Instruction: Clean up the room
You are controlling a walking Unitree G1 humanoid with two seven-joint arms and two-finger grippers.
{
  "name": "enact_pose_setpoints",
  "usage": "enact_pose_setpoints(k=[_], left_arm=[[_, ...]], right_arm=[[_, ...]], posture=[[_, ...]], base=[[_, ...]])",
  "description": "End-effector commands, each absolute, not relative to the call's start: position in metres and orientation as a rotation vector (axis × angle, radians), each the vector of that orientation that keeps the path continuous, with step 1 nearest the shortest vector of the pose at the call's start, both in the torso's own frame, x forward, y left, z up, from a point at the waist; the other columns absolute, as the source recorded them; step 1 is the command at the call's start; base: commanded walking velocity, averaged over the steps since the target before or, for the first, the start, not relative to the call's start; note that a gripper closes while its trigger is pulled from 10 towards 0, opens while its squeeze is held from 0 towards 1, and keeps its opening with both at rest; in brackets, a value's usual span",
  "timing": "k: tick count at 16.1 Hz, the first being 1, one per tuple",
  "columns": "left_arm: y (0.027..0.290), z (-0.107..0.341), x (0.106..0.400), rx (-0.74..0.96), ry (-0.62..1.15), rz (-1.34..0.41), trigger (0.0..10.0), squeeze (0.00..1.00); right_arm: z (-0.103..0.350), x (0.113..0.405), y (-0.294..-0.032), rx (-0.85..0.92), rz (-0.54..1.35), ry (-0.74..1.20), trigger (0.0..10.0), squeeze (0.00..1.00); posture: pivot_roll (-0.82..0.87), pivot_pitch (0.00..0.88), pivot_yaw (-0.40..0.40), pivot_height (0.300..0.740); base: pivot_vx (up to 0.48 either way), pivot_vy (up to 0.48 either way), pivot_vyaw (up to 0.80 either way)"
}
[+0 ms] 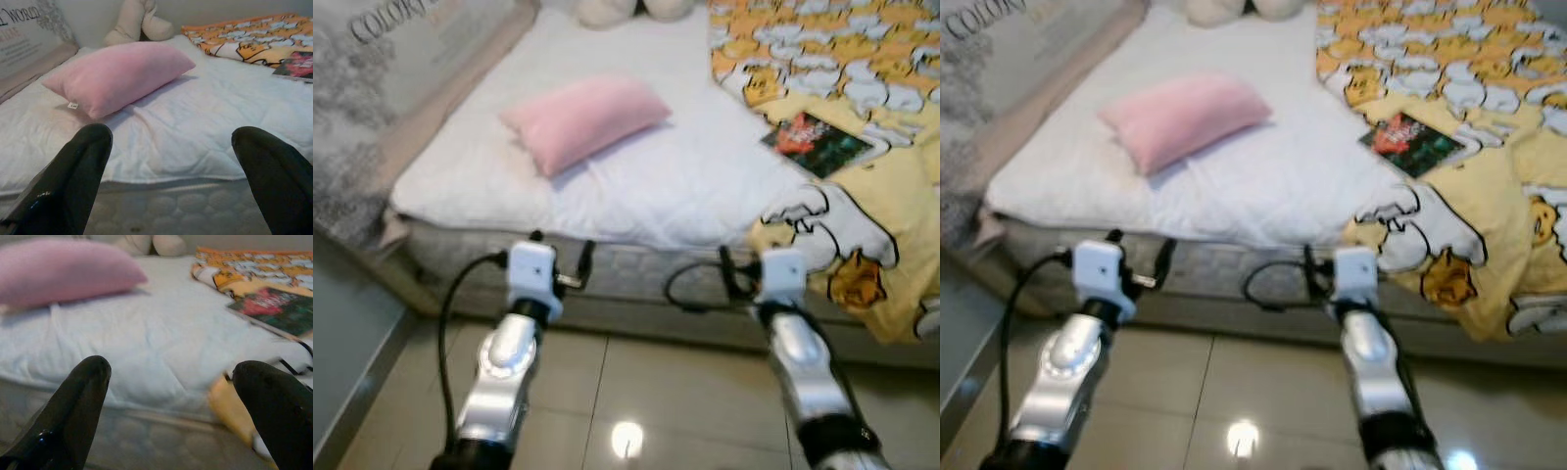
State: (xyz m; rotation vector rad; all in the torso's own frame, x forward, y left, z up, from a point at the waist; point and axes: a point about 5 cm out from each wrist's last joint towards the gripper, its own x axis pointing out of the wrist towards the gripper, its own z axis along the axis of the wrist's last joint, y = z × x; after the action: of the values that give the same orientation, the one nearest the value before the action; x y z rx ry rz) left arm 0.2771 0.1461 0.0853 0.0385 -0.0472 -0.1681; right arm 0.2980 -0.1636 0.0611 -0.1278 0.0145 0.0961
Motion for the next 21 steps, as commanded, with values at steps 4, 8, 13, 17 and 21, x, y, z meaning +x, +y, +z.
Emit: enact_pose_setpoints(k=[4, 8, 13, 17, 21], left_arm=[[0.146, 0.086, 0.278, 0.006, -0.036, -0.146, 10.0, 0.0], [0.149, 0.085, 0.279, -0.012, -0.024, -0.137, 10.0, 0.0], [0.15, 0.084, 0.278, -0.018, -0.015, -0.153, 10.0, 0.0], [0.144, 0.083, 0.28, -0.006, -0.017, -0.192, 10.0, 0.0], [0.144, 0.083, 0.281, 0.026, -0.014, -0.19, 10.0, 0.0]], right_arm=[[0.052, 0.292, -0.173, -0.075, 0.047, 0.058, 10.0, 0.0], [0.054, 0.292, -0.168, -0.088, 0.076, 0.045, 10.0, 0.0], [0.054, 0.293, -0.167, -0.092, 0.087, 0.047, 10.0, 0.0], [0.054, 0.294, -0.165, -0.094, 0.1, 0.05, 10.0, 0.0], [0.053, 0.294, -0.163, -0.094, 0.106, 0.05, 10.0, 0.0]], posture=[[-0.11, 0.0, 0.126, 0.74], [-0.11, 0.0, 0.128, 0.74], [-0.11, 0.0, 0.125, 0.74], [-0.11, 0.0, 0.122, 0.74], [-0.11, 0.0, 0.122, 0.74]], base=[[0.433, 0.0, 0.0], [0.428, 0.0, 0.0], [0.43, 0.0, 0.0], [0.109, 0.091, 0.0], [0.0, 0.479, 0.0]])
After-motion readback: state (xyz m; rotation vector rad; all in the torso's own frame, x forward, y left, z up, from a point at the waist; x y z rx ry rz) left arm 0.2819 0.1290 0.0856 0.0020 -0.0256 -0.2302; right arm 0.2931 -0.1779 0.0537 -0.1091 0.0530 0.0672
